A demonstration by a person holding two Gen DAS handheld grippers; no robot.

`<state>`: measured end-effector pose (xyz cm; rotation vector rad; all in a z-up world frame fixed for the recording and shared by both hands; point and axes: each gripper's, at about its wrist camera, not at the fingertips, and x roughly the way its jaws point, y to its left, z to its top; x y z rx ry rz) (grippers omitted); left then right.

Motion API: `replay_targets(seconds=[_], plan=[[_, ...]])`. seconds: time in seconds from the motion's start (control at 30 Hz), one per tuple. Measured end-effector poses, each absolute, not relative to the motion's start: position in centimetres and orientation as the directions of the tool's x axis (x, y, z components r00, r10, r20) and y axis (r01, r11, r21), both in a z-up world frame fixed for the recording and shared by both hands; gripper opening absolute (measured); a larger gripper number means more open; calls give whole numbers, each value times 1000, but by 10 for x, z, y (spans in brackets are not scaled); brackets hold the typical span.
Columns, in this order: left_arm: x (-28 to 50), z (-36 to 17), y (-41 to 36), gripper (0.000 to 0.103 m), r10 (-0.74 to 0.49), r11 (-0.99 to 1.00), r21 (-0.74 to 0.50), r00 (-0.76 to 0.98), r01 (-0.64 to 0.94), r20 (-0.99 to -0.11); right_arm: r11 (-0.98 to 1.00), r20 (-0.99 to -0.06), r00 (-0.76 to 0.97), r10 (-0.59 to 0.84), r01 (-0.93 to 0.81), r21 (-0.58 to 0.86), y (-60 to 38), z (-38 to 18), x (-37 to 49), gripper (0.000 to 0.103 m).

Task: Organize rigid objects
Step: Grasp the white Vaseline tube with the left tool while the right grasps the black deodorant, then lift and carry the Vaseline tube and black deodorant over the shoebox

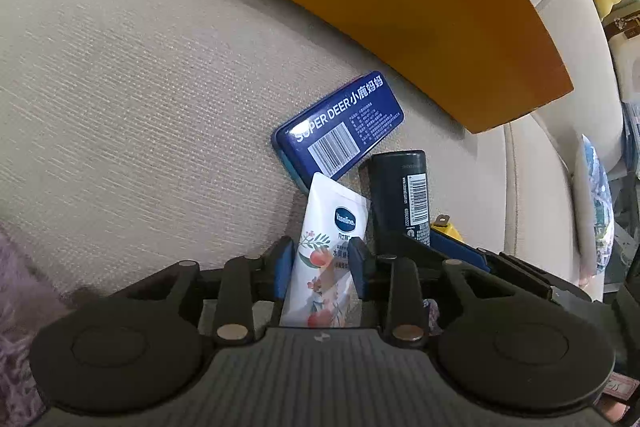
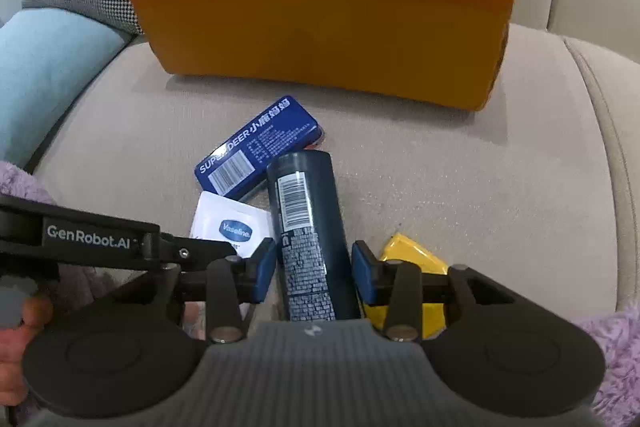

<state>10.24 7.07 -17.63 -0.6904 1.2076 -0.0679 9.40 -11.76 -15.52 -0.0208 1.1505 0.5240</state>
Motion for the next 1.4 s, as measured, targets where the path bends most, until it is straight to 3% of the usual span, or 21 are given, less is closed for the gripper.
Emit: replay_targets(seconds=[0.17, 0.3, 0.4, 0.43, 0.57, 1.4], plan=[[109, -183, 72, 37, -431, 776, -548, 373, -312, -822, 879, -866, 271, 420, -357, 314, -127, -161, 98, 45], [110, -183, 70, 26, -454, 761, -579, 397, -294, -798, 876, -874, 245, 419, -361, 319, -124, -165, 100, 47], [109, -174, 64, 16, -447, 786, -566, 405, -248, -798, 867, -889, 265, 373, -441, 232, -106, -164, 91, 51], [108, -172, 62, 16, -452, 787, -569, 406, -238, -794, 866, -894, 275, 354, -458, 202, -102, -163, 89, 45], [101, -164, 66, 15, -432, 800, -554, 421, -229, -798, 867, -890, 290, 353, -459, 194, -102, -158, 87, 43], [105, -23, 93, 15, -352, 851, -523, 700, -36, -621, 808, -747, 494, 444, -582, 95, -106, -29, 89, 38]])
